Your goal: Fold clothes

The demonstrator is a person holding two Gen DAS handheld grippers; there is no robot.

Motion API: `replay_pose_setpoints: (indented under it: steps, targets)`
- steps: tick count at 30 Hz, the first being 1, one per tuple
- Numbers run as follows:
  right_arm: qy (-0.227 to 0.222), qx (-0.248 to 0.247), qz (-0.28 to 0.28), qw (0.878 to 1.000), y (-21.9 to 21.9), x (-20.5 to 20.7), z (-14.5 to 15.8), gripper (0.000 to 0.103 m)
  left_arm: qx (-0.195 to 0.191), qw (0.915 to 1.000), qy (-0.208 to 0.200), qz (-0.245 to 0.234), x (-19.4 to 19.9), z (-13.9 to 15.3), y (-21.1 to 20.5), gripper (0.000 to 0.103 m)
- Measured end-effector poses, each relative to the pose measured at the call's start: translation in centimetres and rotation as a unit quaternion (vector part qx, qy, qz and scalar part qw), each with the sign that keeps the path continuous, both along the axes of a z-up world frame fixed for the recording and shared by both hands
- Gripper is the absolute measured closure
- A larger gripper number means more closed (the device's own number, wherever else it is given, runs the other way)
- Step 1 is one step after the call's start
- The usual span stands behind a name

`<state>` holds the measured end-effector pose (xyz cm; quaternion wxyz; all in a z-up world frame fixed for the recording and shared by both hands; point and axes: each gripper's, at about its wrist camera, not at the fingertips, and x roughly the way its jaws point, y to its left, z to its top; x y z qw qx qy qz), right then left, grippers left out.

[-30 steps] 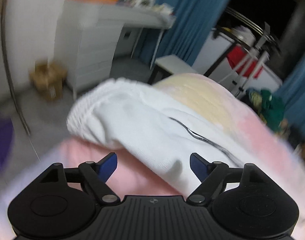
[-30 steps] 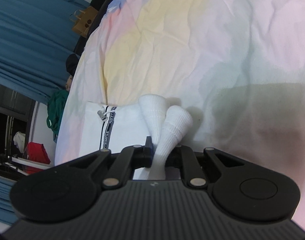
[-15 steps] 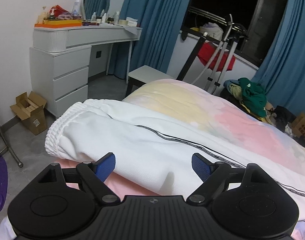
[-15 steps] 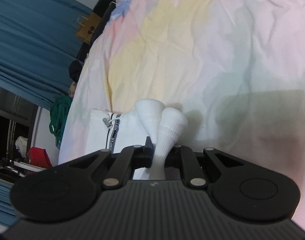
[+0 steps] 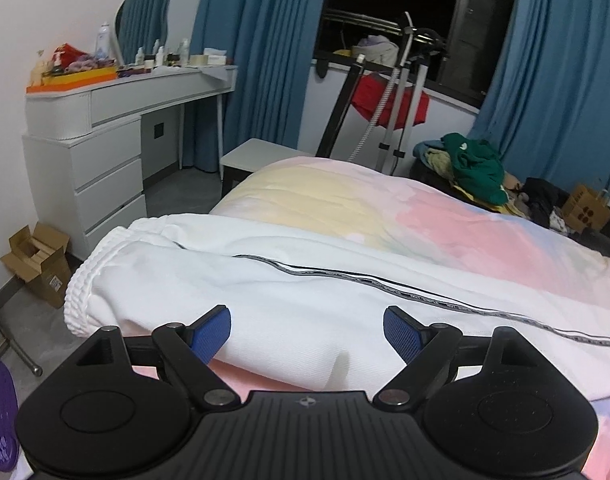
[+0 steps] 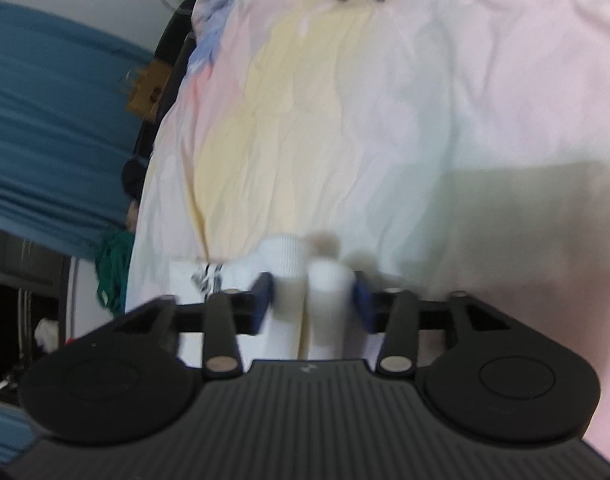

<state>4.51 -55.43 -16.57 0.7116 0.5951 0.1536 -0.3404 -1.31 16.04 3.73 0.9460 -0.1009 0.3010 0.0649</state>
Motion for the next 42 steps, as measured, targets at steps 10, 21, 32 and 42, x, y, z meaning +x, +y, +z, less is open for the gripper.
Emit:
replay_pose_setpoints:
  steps: [10, 21, 32, 42]
  targets:
    - [-0.043, -0.028, 0.024, 0.998, 0.3, 0.4, 1.2, 0.049, 0.010, 0.9997, -0.003, -0.022, 0.3, -0.2, -0.2, 0.018]
    - [-0.126, 0.136, 0.036, 0.982, -0.7, 0.9, -3.4, 0.050, 0.012, 0.9997, -0.008, -0.020, 0.4, -0.3, 0.4, 0.018]
    - [-0.054, -0.002, 0.045, 0.998, 0.5, 1.7, 0.7, 0.097, 0.003, 0.9998, 0.003, -0.019, 1.1, -0.9, 0.9, 0.018]
    - [-0.027, 0.020, 0.041, 0.999, -0.1, 0.4, 0.1, 0.090, 0.010, 0.9997, 0.009, -0.018, 1.3, -1.1, 0.7, 0.018]
